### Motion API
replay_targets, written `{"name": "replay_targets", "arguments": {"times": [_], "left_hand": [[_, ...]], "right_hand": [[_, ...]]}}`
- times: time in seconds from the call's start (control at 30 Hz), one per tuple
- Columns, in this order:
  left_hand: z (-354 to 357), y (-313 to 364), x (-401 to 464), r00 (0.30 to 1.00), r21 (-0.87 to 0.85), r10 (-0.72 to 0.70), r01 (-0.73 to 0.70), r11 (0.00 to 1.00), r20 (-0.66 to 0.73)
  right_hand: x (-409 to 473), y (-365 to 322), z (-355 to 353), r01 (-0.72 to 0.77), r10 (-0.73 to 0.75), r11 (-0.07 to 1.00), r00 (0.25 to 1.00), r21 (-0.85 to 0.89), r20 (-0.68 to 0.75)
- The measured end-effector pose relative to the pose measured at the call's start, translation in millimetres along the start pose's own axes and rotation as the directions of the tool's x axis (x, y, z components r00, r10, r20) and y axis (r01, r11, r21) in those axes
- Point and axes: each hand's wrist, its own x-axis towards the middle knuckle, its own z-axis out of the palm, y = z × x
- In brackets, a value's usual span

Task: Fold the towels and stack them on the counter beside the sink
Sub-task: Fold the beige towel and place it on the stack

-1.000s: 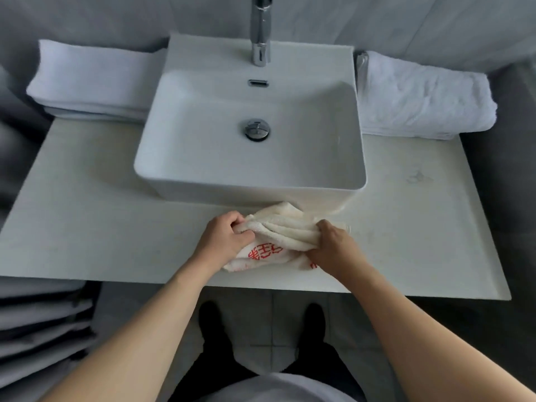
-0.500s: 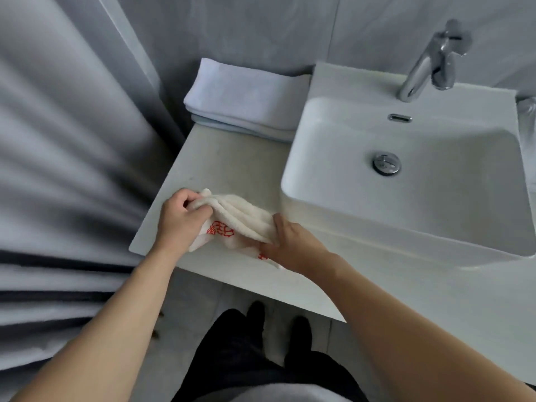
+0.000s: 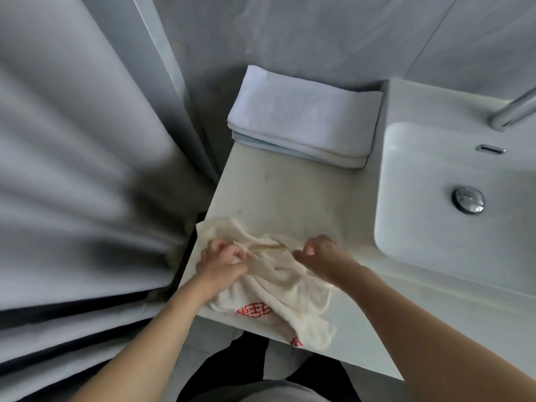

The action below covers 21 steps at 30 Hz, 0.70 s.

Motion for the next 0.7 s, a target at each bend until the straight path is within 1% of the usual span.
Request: {"name": "replay_targets", "arguments": {"times": [0.03, 0.07, 0.1, 0.13, 0.17, 0.2, 0.23, 0.27, 0.37, 0.4, 0.47, 0.53, 0.6, 0.67, 0.7], "left_hand": [[-2.5, 1.1, 4.3, 0.991, -0.063, 0.015, -0.023, 0.998, -0.133], [-6.2, 2.7, 9.9, 0.963, -0.091, 0.018, -0.044, 0.995, -0.267], [-11.0, 4.2, 16.2, 0.93, -0.099, -0.007, -0.032, 0.995, -0.367], [-17.1, 5.3, 22.9, 0.907, -0.115, -0.064, 0.018, 0.993, -0.416], [-23.8, 6.4, 31.1, 0.898, -0.139, -0.142, 0.091, 0.986, -0.417], [-30.3, 7.8, 39.3, 0.897, -0.135, -0.211, 0.171, 0.976, -0.387], [-35.4, 9.3, 46.0, 0.899, -0.089, -0.249, 0.233, 0.968, -0.36], [-39.7, 10.8, 51.6, 0.905, -0.023, -0.247, 0.255, 0.967, -0.348], [-46.9, 14.5, 61.2, 0.934, 0.15, -0.155, 0.212, 0.966, -0.321], [-45.9, 15.5, 61.8, 0.939, 0.185, -0.146, 0.211, 0.96, -0.31], [-39.4, 18.9, 60.3, 0.935, 0.193, -0.15, 0.22, 0.956, -0.323], [-32.9, 23.0, 59.1, 0.915, 0.145, -0.16, 0.227, 0.963, -0.371], [-32.8, 25.1, 63.4, 0.911, 0.132, -0.164, 0.228, 0.965, -0.378], [-36.9, 26.7, 69.7, 0.926, 0.208, -0.167, 0.247, 0.946, -0.339], [-39.2, 27.4, 71.7, 0.928, 0.252, -0.159, 0.252, 0.934, -0.337]], "right_hand": [[8.2, -5.3, -2.2, -0.022, 0.026, 0.999, 0.992, 0.034, -0.124], [15.2, -9.8, -4.5, -0.055, 0.06, 0.998, 0.977, 0.033, -0.203], [20.7, -13.2, -6.2, -0.101, 0.096, 0.995, 0.969, -0.007, -0.229], [25.0, -15.1, -6.8, -0.155, 0.137, 0.986, 0.967, -0.07, -0.213], [28.6, -16.8, -8.0, -0.212, 0.187, 0.968, 0.966, -0.137, -0.178], [30.7, -18.3, -8.8, -0.268, 0.246, 0.946, 0.96, -0.184, -0.133], [31.3, -20.2, -9.2, -0.314, 0.302, 0.927, 0.949, -0.207, -0.086], [32.0, -22.0, -9.6, -0.342, 0.341, 0.916, 0.939, -0.21, -0.041], [33.3, -28.8, -10.1, -0.357, 0.377, 0.921, 0.919, -0.158, 0.118], [33.4, -30.6, -11.3, -0.36, 0.378, 0.924, 0.91, -0.126, 0.172], [33.0, -35.6, -18.5, -0.372, 0.368, 0.928, 0.898, -0.034, 0.241], [36.3, -38.2, -26.3, -0.363, 0.327, 0.924, 0.911, 0.115, 0.251], [39.4, -42.3, -39.2, -0.349, 0.312, 0.921, 0.927, 0.172, 0.208], [42.6, -45.3, -53.9, -0.347, 0.312, 0.911, 0.933, 0.222, 0.179], [44.2, -45.7, -60.8, -0.339, 0.301, 0.898, 0.939, 0.28, 0.168]]}}
